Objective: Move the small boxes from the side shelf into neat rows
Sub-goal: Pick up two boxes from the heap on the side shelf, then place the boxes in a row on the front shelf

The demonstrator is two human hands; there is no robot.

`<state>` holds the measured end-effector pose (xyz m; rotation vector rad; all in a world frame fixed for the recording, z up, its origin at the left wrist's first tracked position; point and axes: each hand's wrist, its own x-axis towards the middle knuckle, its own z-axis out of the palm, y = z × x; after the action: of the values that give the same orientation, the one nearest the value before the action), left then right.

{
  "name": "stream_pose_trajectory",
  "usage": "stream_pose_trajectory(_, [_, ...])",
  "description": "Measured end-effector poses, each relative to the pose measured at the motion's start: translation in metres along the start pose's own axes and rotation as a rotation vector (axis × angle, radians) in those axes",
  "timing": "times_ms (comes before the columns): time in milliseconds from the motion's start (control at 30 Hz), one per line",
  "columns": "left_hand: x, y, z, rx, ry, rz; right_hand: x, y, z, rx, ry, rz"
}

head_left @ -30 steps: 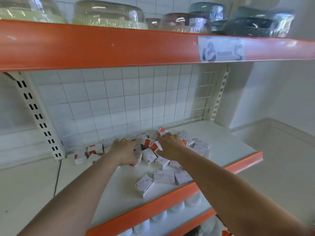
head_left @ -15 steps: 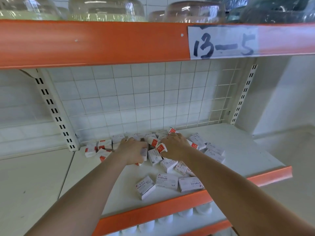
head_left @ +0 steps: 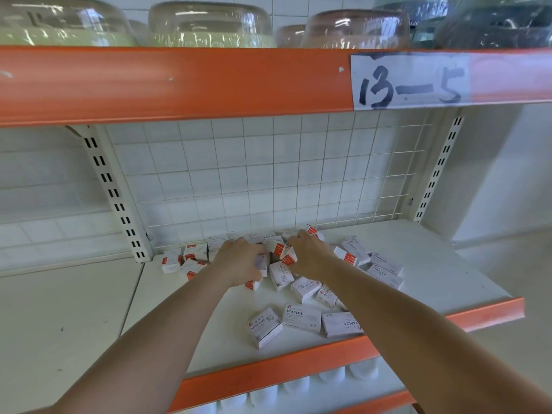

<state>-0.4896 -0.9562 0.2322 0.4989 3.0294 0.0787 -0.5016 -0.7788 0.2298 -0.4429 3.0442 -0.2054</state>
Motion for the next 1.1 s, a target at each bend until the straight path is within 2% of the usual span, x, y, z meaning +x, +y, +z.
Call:
stream_pose_trajectory(300, [-0.018, -0.01, -0.017, -0.074, 0.073, -0.018, -0.008, -0.027, -0.016, 0.014, 0.045, -0.051])
stream_pose_trajectory(500, [-0.035, -0.025, -0.022, -0.12, 0.042, -0.082, -0.015, -0.048, -0.019, -0.049, 0.042, -0.112])
stream_pose_trajectory(800, [-0.073, -0.053, -0.017, -0.162, 0.078, -0.188, -0.013, -0.078, -0.012, -0.068, 0.018, -0.225])
stream_pose_trajectory(1100, [-0.113, -0.081, -0.006, -0.132, 0.083, -0.319, -0.008, -0.122, 0.0, -0.153, 0.036, -0.329])
